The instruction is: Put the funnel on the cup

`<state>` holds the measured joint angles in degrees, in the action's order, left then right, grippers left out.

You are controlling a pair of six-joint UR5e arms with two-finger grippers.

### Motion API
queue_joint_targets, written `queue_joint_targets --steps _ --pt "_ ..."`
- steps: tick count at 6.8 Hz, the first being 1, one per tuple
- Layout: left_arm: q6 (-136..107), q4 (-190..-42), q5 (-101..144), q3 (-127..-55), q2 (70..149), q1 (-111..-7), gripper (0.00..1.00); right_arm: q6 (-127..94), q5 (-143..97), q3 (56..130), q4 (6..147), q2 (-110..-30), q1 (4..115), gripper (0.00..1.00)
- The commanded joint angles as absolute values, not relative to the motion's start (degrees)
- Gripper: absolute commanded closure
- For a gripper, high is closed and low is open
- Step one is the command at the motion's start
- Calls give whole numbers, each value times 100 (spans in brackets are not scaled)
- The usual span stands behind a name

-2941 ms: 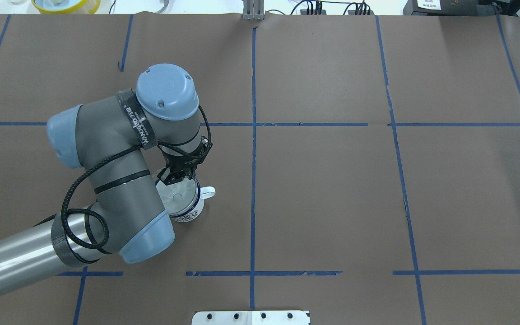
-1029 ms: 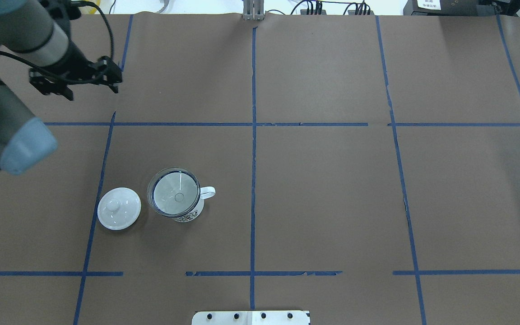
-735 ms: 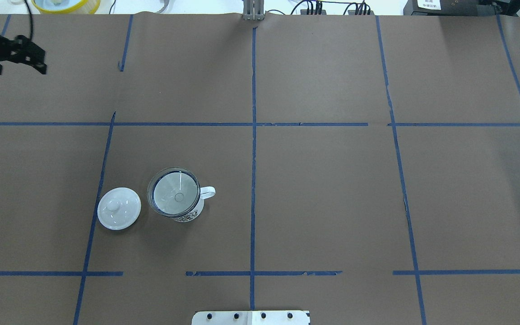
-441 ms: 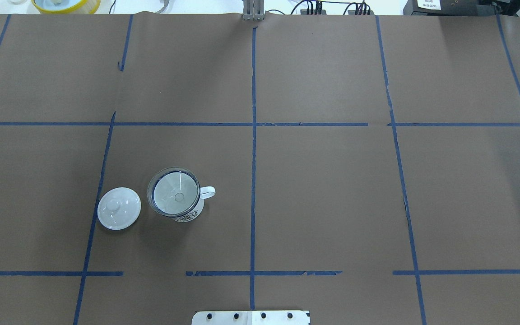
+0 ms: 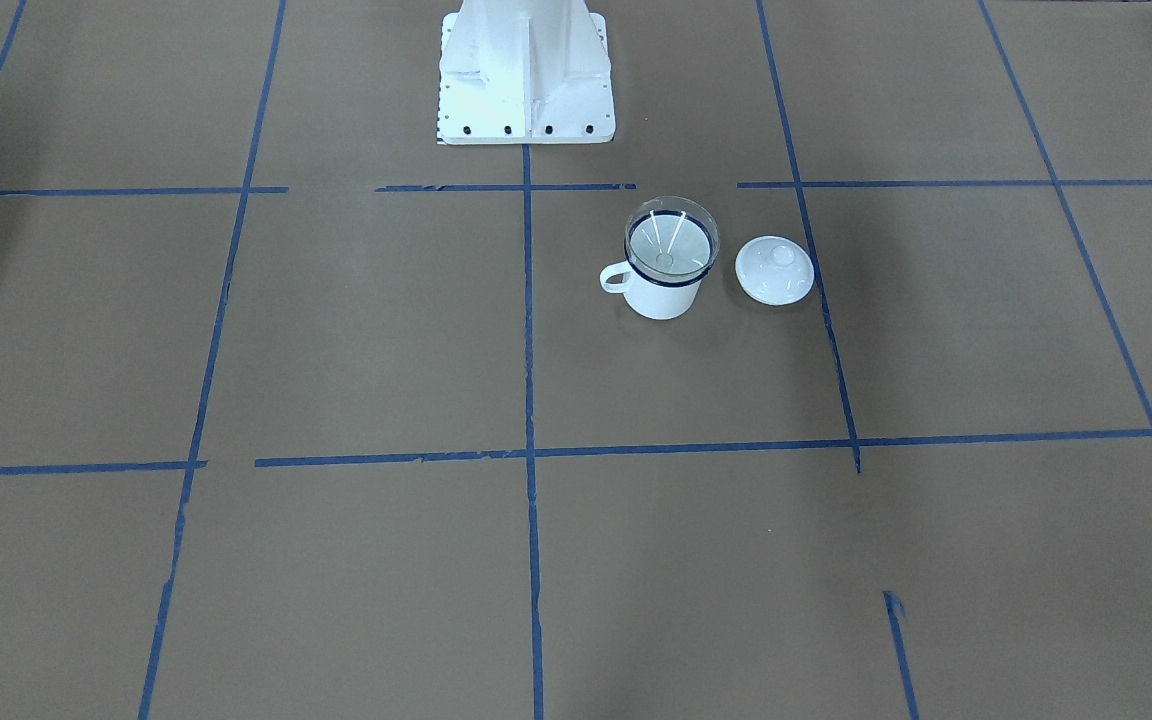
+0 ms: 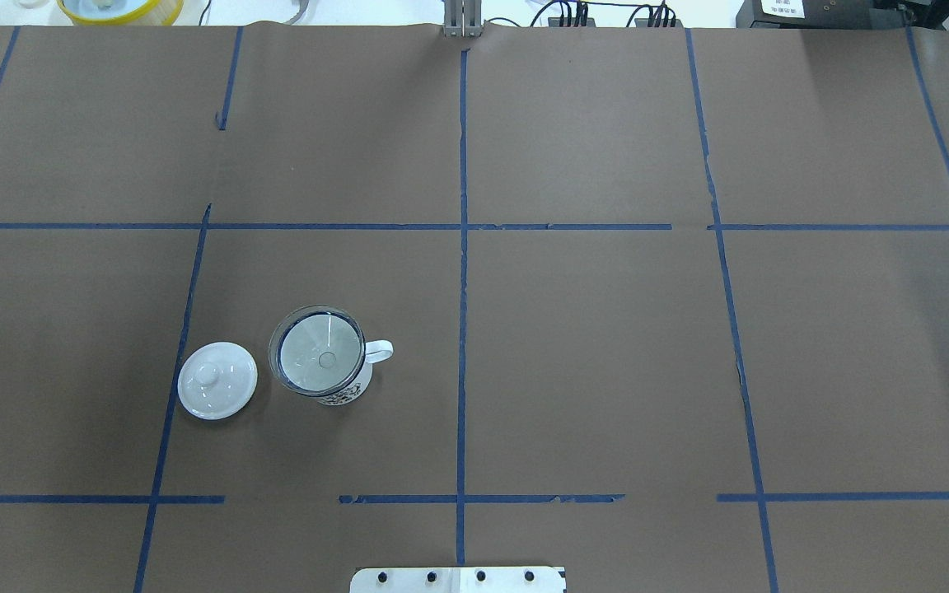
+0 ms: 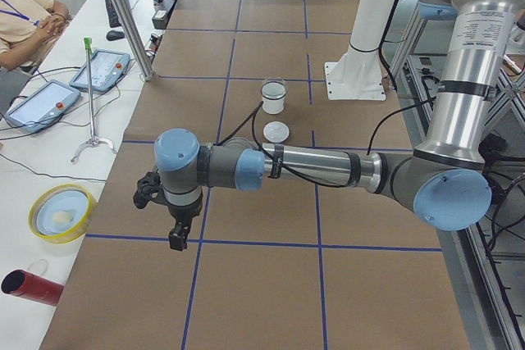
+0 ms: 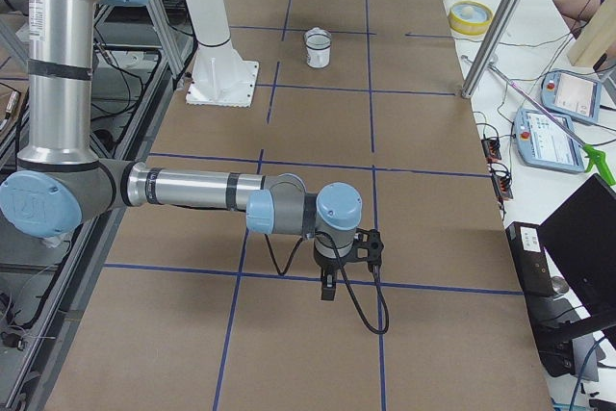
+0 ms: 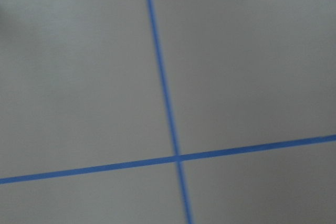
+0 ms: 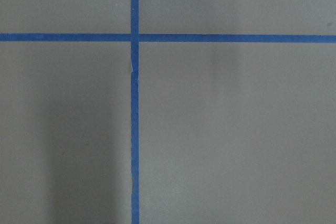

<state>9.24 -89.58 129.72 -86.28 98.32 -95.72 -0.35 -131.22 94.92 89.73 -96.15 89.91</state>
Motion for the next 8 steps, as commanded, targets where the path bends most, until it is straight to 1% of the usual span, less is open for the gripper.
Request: queue_joint_targets --steps 1,2,3,5,8 --pt "663 -8912 13637 -8726 9633 -9738 0 -35 -13122 9492 8974 -9615 8991 0" --pt "207 -8938 13649 -8771 9563 -9712 0 -35 -13122 9492 8974 -9615 8991 0" --pt "237 -8999 13615 -8789 9406 -9695 0 -35 -13122 9492 8974 -9615 8991 0" --pt "176 -9000 13553 -8780 9404 -9100 0 -35 -13122 9483 8974 -9615 8991 0" --pt "141 -9035 13535 -8894 9422 -8991 0 -35 -13122 9492 8974 -9615 8991 0"
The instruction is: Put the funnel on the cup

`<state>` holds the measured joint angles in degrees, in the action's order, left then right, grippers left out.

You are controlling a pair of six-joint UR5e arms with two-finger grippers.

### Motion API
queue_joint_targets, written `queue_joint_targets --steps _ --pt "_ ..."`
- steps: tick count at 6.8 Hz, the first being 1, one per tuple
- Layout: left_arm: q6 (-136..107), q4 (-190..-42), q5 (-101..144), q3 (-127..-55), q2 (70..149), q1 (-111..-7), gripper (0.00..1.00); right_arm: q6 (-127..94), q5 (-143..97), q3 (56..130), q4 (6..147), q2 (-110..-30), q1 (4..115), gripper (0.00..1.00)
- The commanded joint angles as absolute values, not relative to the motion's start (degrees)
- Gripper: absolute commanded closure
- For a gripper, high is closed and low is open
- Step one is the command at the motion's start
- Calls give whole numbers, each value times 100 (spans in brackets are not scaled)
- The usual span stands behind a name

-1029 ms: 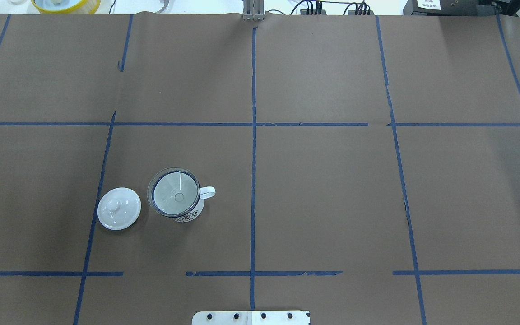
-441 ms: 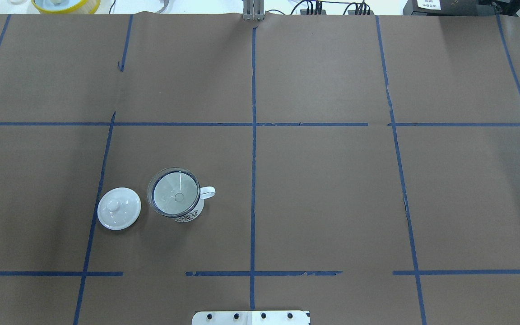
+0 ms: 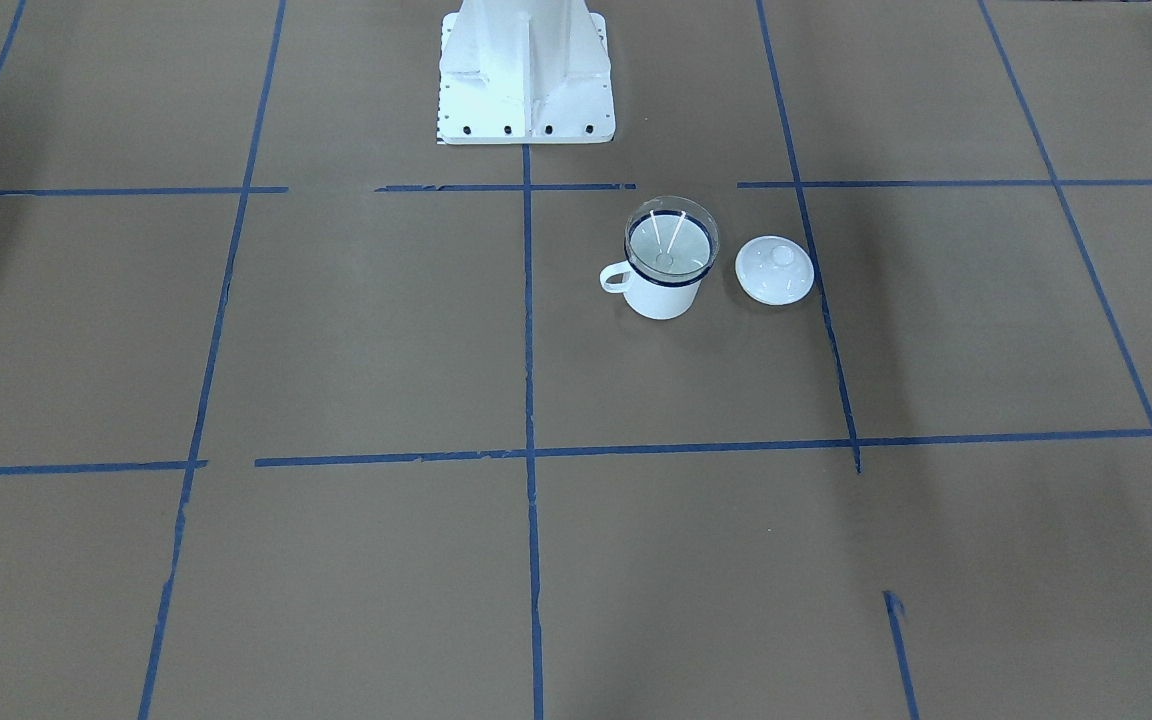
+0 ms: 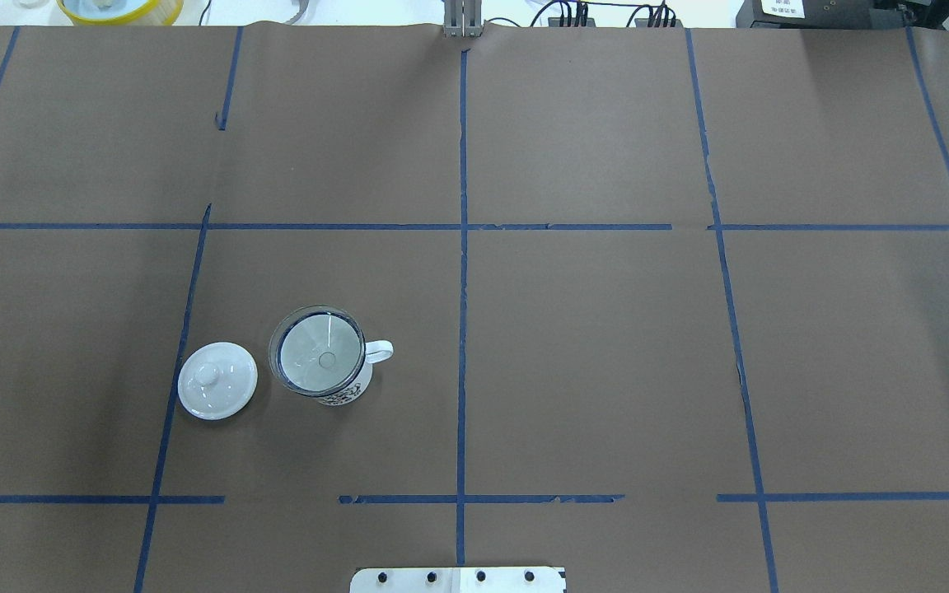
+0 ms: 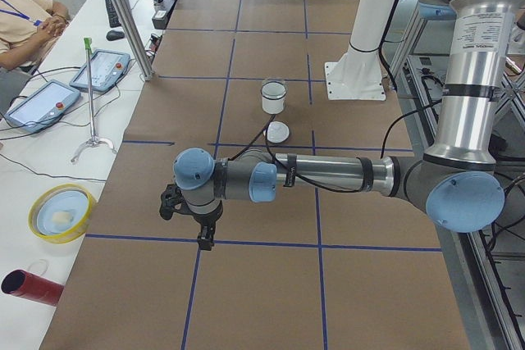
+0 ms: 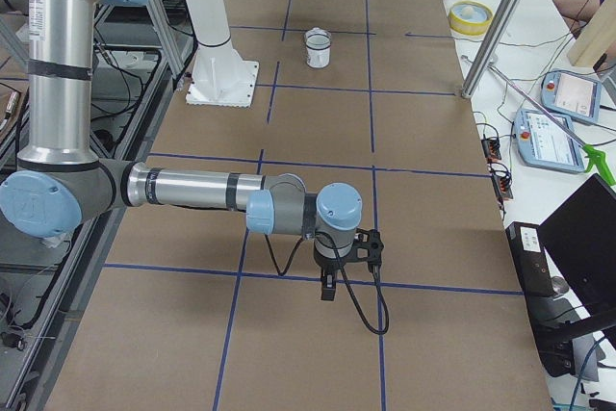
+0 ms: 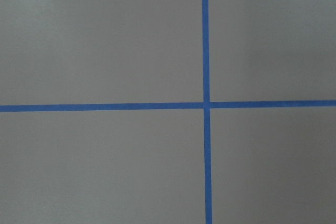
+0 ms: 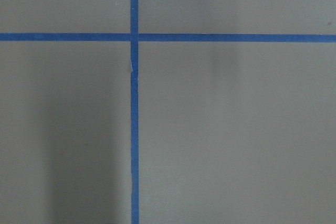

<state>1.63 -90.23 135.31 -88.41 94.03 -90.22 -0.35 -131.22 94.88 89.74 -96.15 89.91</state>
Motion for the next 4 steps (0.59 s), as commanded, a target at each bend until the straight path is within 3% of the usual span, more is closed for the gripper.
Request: queue_joint_targets --steps 1,4 --pt "141 -9009 13535 -8895 9448 -8991 0 -35 -13122 9483 8974 -9615 8991 0" --pt "158 -8956 13517 -8859 9405 -9000 0 -35 -13122 9483 8974 -9615 8991 0"
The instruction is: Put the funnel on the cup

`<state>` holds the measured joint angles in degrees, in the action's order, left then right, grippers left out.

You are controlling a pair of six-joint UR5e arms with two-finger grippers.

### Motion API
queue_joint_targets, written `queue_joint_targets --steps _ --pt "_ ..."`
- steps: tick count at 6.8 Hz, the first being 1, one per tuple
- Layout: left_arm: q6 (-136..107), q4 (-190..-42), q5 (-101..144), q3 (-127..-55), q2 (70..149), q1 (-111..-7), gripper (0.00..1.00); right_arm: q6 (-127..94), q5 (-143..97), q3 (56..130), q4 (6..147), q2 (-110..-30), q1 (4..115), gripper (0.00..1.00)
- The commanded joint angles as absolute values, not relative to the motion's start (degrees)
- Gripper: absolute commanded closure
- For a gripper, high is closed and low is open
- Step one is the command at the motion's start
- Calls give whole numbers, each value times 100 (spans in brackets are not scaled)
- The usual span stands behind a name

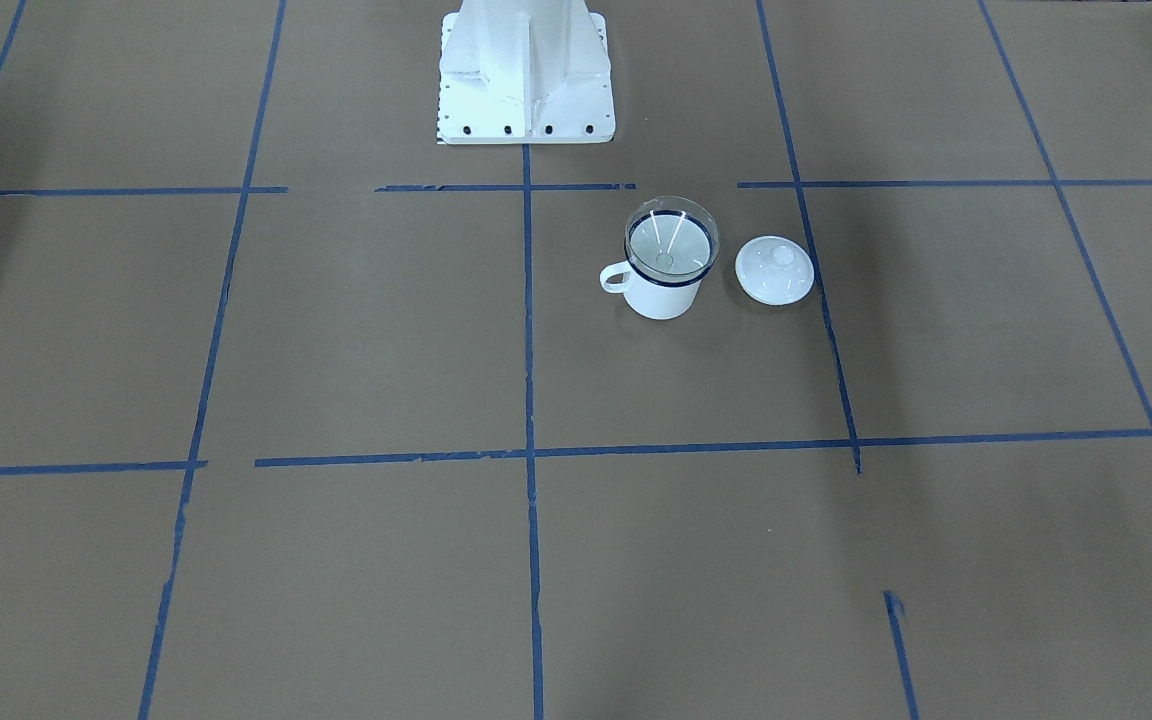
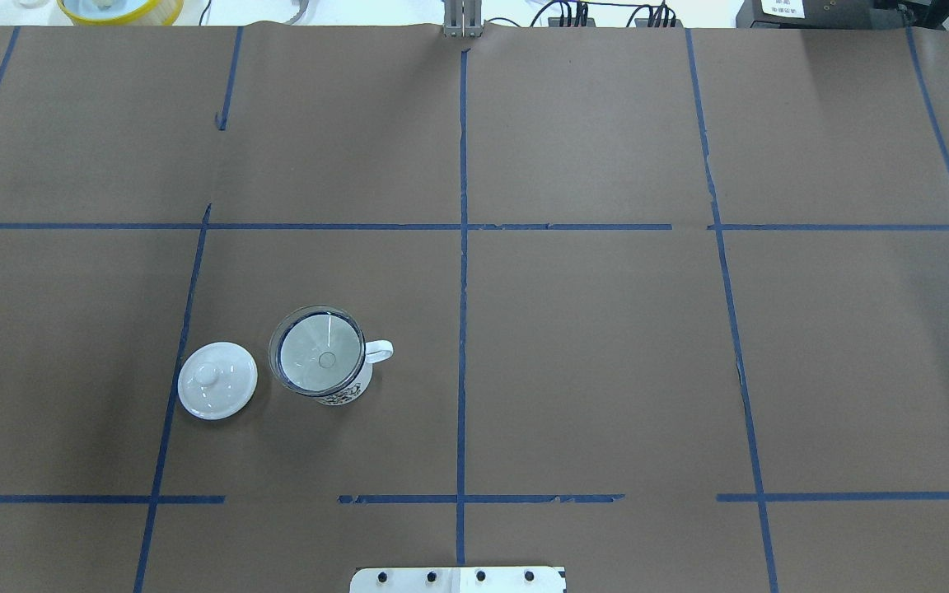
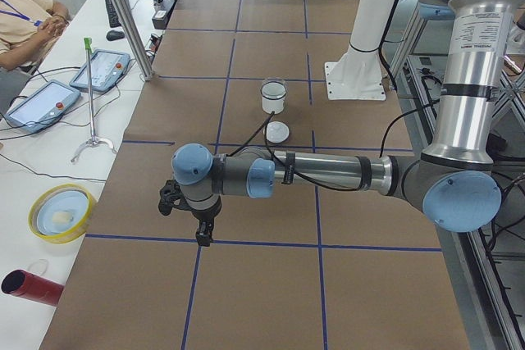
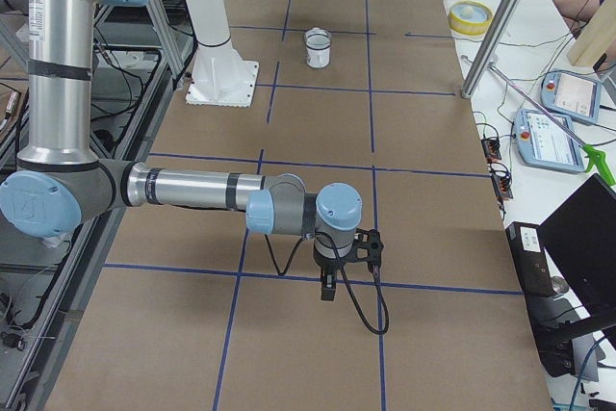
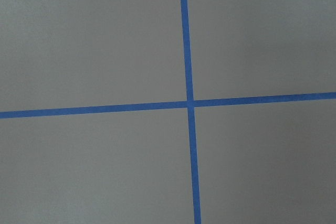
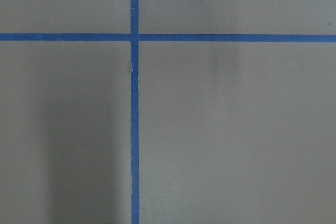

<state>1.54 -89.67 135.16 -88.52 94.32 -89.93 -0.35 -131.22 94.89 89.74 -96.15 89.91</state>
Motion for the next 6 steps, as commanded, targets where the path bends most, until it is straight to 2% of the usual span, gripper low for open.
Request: queue_joint_targets --steps 1,6 --pt "167 -8956 13509 -8833 9413 -9000 0 -35 -13122 9492 8974 -9615 8991 0" --pt "193 -8965 13491 -8824 9466 -8991 0 -35 -13122 9483 8974 -9615 8991 0"
